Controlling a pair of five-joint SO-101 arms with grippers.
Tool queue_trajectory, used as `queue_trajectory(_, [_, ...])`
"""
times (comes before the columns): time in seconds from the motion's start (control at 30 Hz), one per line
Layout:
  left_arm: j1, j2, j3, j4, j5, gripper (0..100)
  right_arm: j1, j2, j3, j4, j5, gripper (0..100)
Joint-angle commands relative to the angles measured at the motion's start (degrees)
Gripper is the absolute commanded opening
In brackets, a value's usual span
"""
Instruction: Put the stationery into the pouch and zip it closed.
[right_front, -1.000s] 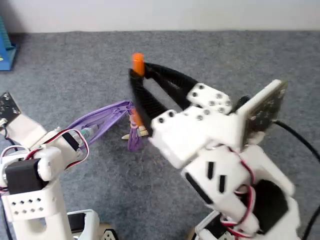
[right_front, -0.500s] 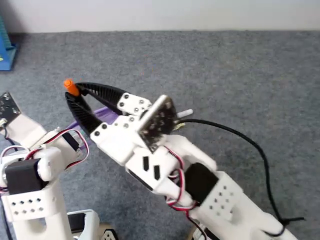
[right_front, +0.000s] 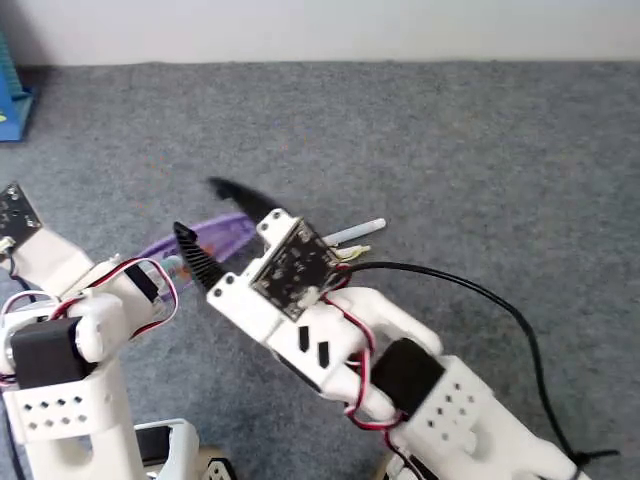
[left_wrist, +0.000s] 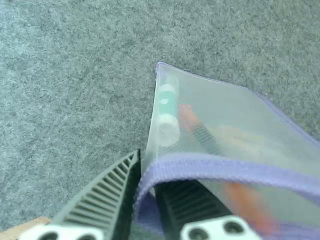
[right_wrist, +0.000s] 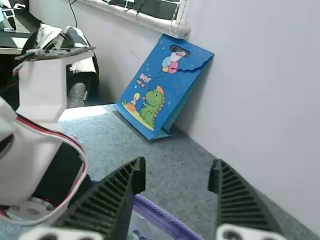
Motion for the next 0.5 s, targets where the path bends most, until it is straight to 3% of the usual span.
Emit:
queue_trajectory(0.0, [-0.62,-0.44,-2.42,0.97,0.62,1,6.37,-2.33,-6.68,3.56,-3.60,21.1])
queue_trajectory(0.23, [-0.62,-0.44,-2.42,0.97,0.62,1,26.77,0.22,-7.82,20.18,-14.24,9.6])
queue_trajectory(0.47, [-0.62,-0.44,-2.42,0.97,0.62,1,35.65,15.69,-7.56,33.27,-18.81,14.4])
